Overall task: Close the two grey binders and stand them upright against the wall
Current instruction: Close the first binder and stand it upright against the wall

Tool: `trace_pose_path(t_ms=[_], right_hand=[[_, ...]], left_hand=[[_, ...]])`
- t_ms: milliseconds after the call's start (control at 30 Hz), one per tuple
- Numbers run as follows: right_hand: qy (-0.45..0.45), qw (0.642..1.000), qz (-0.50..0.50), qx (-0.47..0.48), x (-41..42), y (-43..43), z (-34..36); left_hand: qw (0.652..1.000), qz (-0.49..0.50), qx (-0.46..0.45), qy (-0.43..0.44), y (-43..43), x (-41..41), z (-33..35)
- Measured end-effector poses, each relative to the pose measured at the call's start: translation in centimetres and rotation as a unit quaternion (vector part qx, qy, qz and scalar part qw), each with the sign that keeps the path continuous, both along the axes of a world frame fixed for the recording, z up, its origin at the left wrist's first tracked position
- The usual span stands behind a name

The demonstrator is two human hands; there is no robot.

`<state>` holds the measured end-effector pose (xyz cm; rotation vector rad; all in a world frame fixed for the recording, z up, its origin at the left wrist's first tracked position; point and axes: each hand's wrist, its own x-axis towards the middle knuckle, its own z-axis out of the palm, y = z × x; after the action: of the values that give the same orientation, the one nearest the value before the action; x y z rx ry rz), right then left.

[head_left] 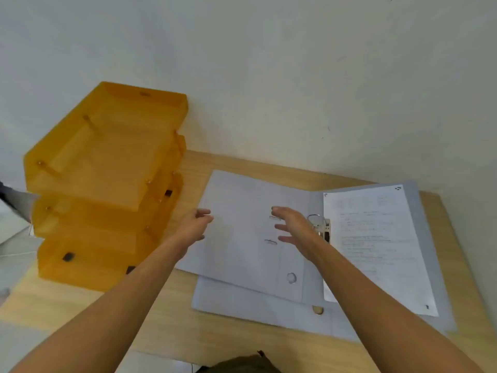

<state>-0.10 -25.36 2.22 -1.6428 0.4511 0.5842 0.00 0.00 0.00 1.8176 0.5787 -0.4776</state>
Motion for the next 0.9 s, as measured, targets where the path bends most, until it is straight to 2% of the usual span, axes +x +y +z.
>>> trace_pose_path(t_ms=[200, 300, 367, 467, 600, 733, 900], right_hand=[[0.091, 0.996, -0.015, 0.017, -1.3, 2.3, -3.4], [0.115, 0.992, -0.022, 0.034, -1.7, 3.0, -4.2], [0.120, 0.992, -0.025, 0.043, -1.9, 3.2, -4.2], [0.111, 0.992, -0.035, 0.045, -1.6, 3.4, -3.8], [0.076, 0.995, -0.035, 0.047, -0.8, 3.9, -2.6], [0.026, 0.999, -0.010, 0.044, 0.2, 5.3, 0.0], [-0.055, 0.998, 0.027, 0.022, 1.3, 6.1, 4.3]], left_hand=[[0.987, -0.023, 0.108, 0.115, 2.9, -0.9, -4.6], [0.984, -0.028, 0.124, 0.128, 3.9, -1.2, -6.0], [0.987, -0.005, 0.117, 0.106, 4.3, -1.0, -6.0], [0.996, 0.023, 0.057, 0.070, 4.7, -0.2, -4.8], [0.999, -0.031, -0.019, 0.016, 4.5, 0.7, -1.4], [0.990, -0.092, -0.105, -0.019, 2.8, 1.5, 2.9], [0.971, -0.113, -0.211, -0.029, -0.7, 1.5, 5.3]])
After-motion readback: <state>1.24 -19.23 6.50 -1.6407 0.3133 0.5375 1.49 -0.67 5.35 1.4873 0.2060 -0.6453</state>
